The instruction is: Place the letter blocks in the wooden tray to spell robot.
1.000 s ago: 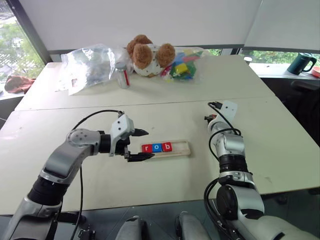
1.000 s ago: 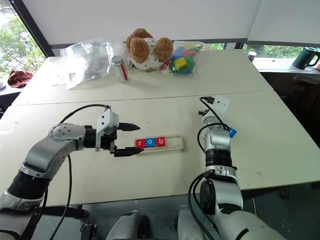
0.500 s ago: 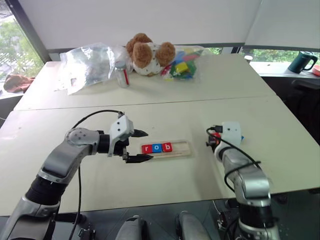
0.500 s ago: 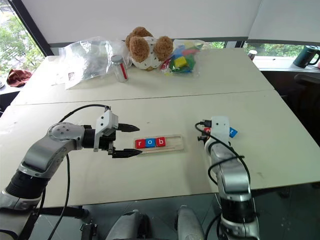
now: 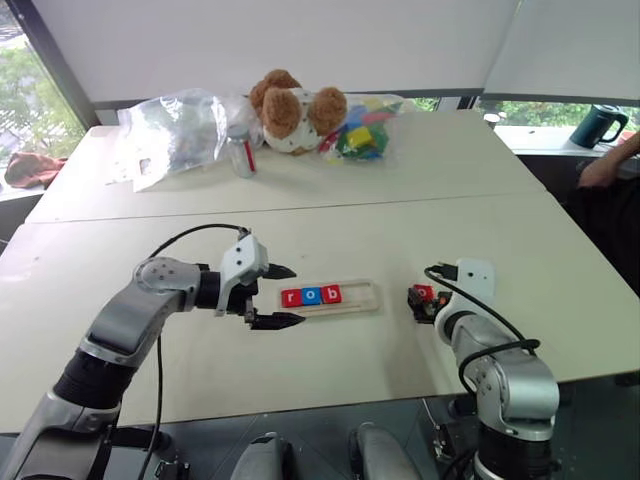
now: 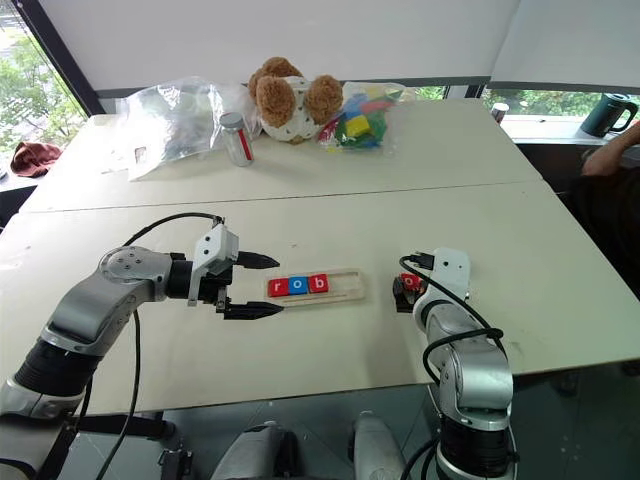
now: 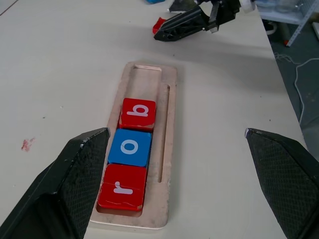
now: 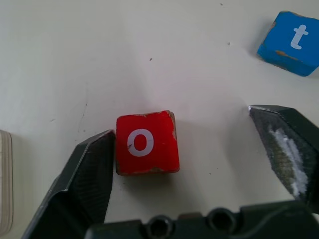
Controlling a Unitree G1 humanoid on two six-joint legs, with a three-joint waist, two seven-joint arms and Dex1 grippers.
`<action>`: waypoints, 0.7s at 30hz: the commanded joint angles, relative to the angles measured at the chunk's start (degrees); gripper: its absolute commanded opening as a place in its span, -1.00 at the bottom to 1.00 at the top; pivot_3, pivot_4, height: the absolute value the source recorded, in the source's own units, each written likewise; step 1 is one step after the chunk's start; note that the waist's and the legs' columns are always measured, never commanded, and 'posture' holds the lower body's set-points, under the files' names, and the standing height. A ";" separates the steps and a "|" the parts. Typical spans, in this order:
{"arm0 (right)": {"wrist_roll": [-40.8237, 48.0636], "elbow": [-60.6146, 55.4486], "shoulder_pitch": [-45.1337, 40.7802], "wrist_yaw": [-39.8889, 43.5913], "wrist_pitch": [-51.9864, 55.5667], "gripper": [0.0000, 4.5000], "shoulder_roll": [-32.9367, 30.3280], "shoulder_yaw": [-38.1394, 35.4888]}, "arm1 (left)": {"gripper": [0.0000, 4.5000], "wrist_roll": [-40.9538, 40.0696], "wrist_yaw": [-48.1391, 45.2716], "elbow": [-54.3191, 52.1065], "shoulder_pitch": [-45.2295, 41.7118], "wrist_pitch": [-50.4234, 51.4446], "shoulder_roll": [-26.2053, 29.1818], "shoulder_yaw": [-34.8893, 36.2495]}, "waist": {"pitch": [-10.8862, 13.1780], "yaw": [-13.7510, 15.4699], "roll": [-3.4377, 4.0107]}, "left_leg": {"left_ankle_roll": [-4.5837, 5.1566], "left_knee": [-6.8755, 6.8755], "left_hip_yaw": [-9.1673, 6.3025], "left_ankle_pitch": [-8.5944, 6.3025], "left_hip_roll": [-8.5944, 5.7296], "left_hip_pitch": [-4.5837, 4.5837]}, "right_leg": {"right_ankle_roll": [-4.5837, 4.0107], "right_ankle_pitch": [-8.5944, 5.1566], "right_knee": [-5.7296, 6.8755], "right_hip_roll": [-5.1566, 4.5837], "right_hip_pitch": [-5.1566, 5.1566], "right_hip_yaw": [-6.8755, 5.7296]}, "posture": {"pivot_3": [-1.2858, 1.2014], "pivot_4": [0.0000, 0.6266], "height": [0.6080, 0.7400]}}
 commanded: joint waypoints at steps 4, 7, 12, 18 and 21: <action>4.70 2.52 -4.87 18.61 -11.53 0.97 -17.48 4.88 | 1.00 -0.66 -1.45 0.53 -0.63 -1.42 2.63 3.29 | 0.12 0.19 0.14 | 0.01 0.00 0.02 0.00 -0.02 -0.04 | 0.00 0.00 -0.07 -0.02 0.00 -0.01 | 0.03 -0.52 1.00; 8.28 11.76 -5.36 38.07 -27.62 0.97 -30.11 8.12 | 1.00 -0.27 -1.95 1.57 -0.97 -2.28 3.14 3.63 | 0.15 0.37 0.12 | 0.10 0.03 0.09 -0.05 -0.10 -0.04 | 0.01 0.00 -0.17 -0.03 0.06 -0.08 | 0.03 -0.52 1.00; 9.87 34.98 -8.53 61.94 -51.93 0.97 -40.66 8.94 | 1.00 0.36 -3.47 2.21 -1.10 -3.11 4.47 3.26 | 0.17 1.30 0.08 | 0.19 0.02 0.05 -0.10 -0.02 -0.05 | 0.03 -0.01 -0.32 0.09 0.17 -0.17 | 0.03 -0.52 1.00; 5.86 57.22 -18.69 76.93 -67.40 0.97 -43.88 14.23 | 1.00 0.64 -2.35 1.76 0.53 -2.48 5.64 4.75 | 0.19 1.47 0.08 | 0.20 0.15 0.19 -0.11 -0.02 -0.01 | 0.03 -0.01 -0.25 -0.02 0.16 -0.04 | 0.03 -0.52 1.00; 3.92 63.78 -21.71 80.01 -71.95 0.97 -43.70 15.82 | 1.00 0.18 -1.65 0.89 1.94 -1.89 6.14 5.65 | 0.19 1.63 0.08 | 0.19 0.10 0.14 -0.11 0.02 -0.02 | 0.02 -0.01 -0.24 -0.03 0.11 -0.02 | 0.03 -0.52 1.00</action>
